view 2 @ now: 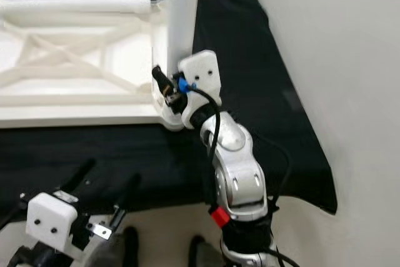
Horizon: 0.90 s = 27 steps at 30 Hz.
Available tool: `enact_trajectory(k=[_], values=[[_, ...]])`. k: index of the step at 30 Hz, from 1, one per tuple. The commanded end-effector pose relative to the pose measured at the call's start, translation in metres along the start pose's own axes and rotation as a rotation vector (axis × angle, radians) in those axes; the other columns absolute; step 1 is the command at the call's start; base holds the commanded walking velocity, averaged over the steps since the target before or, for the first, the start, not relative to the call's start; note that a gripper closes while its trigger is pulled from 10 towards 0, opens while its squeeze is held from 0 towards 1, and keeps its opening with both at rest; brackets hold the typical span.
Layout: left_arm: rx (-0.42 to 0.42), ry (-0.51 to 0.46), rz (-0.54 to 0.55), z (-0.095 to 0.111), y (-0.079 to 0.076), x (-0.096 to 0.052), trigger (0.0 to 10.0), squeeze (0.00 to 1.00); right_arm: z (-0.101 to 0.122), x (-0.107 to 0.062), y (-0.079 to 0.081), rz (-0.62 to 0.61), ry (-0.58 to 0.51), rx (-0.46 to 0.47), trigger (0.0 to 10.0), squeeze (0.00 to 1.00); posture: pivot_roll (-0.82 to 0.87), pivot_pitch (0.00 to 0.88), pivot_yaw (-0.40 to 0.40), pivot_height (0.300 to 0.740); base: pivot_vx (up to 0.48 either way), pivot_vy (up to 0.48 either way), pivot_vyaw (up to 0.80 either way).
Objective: Building children table
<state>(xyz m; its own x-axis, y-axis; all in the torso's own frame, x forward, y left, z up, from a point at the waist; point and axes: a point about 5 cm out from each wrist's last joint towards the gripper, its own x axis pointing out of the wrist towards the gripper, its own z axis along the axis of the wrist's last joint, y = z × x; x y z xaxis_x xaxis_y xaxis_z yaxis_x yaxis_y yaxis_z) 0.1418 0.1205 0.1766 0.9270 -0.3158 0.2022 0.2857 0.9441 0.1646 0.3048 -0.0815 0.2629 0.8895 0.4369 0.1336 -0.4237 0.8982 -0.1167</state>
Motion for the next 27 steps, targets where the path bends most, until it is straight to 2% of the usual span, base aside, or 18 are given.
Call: enact_trajectory(k=[1,2,3,5,6,8,9,10,11,12,13,14,16,18,21,24,25,27], values=[[-0.006,0.017,-0.01,-0.005,-0.002,-0.001,10.0,0.0,-0.062,-0.005,-0.02,-0.124,0.327,0.074,0.0,0.0,0.08,0.341,-0.093,0.74,0.0,0.0,0.0],[-0.007,0.016,-0.01,-0.005,-0.002,-0.001,10.0,0.0,-0.058,-0.001,-0.018,-0.114,0.314,0.08,0.0,0.0,0.08,0.341,-0.093,0.74,0.0,0.0,0.0],[-0.005,0.014,-0.008,-0.006,-0.002,0.0,10.0,0.0,-0.054,0.0,-0.014,-0.109,0.303,0.088,4.4,0.0,0.08,0.342,-0.096,0.74,0.0,0.0,0.0],[-0.004,0.013,-0.007,-0.006,-0.002,0.001,10.0,0.0,-0.05,0.0,-0.009,-0.114,0.295,0.097,4.4,0.0,0.08,0.343,-0.095,0.74,0.0,0.0,0.0],[-0.003,0.012,-0.006,-0.006,-0.002,0.002,10.0,0.0,-0.045,0.002,-0.006,-0.08,0.253,0.115,10.0,0.74,0.08,0.345,-0.094,0.74,0.0,0.0,0.0],[-0.002,0.012,-0.005,-0.006,-0.003,0.002,10.0,0.0,-0.036,0.002,0.002,-0.045,0.21,0.134,10.0,0.74,0.08,0.345,-0.094,0.74,0.0,0.0,0.0],[-0.002,0.011,-0.005,-0.006,-0.003,0.002,10.0,0.0,-0.032,0.003,0.006,0.0,0.186,0.154,10.0,1.0,0.08,0.351,-0.091,0.74,0.0,0.0,0.0],[-0.003,0.012,-0.006,-0.005,-0.003,0.002,10.0,0.0,-0.025,0.005,0.007,0.045,0.143,0.171,10.0,1.0,0.08,0.351,-0.091,0.74,0.0,0.0,0.0],[-0.003,0.011,-0.006,-0.005,-0.003,0.001,10.0,0.0,-0.011,0.007,0.011,0.169,0.061,0.209,10.0,1.0,0.08,0.362,-0.088,0.74,0.0,0.0,0.0],[-0.003,0.011,-0.006,-0.005,-0.003,0.001,10.0,0.0,-0.011,0.007,0.011,0.169,0.061,0.209,10.0,1.0,0.08,0.362,-0.088,0.74,0.0,0.0,0.0],[-0.004,0.011,-0.008,-0.004,-0.003,0.001,10.0,0.0,0.01,0.006,0.011,0.379,-0.062,0.204,10.0,0.0,0.09,0.37,-0.085,0.74,0.0,0.0,0.0],[-0.004,0.011,-0.008,-0.004,-0.003,0.001,10.0,0.0,0.01,0.006,0.011,0.379,-0.062,0.204,10.0,0.0,0.09,0.37,-0.085,0.74,0.0,0.0,0.0],[-0.005,0.011,-0.008,-0.003,-0.003,0.0,10.0,0.0,0.023,0.004,0.004,0.519,-0.117,0.155,10.0,0.0,0.09,0.382,-0.086,0.74,0.0,0.0,0.0],[-0.005,0.01,-0.008,-0.002,-0.003,0.0,10.0,0.0,0.027,0.004,-0.001,0.554,-0.13,0.144,10.0,0.0,0.09,0.382,-0.086,0.74,0.0,0.0,0.0],[-0.005,0.011,-0.008,-0.001,-0.004,-0.002,10.0,0.0,0.034,0.004,-0.013,0.732,-0.156,0.034,10.0,0.0,0.11,0.392,-0.084,0.74,0.0,0.0,0.0],[-0.005,0.011,-0.008,-0.001,-0.004,-0.002,10.0,0.0,0.034,0.004,-0.013,0.732,-0.156,0.034,10.0,0.0,0.11,0.392,-0.084,0.74,0.0,0.0,0.0],[-0.004,0.013,-0.01,0.001,-0.004,-0.004,10.0,0.0,0.041,0.015,-0.021,0.794,-0.177,-0.022,10.0,0.0,0.13,0.409,-0.077,0.74,0.0,0.0,0.0],[-0.004,0.014,-0.011,0.002,-0.005,-0.005,10.0,0.0,0.044,0.019,-0.023,0.807,-0.19,-0.031,10.0,0.0,0.13,0.409,-0.077,0.74,0.0,0.0,0.0]])
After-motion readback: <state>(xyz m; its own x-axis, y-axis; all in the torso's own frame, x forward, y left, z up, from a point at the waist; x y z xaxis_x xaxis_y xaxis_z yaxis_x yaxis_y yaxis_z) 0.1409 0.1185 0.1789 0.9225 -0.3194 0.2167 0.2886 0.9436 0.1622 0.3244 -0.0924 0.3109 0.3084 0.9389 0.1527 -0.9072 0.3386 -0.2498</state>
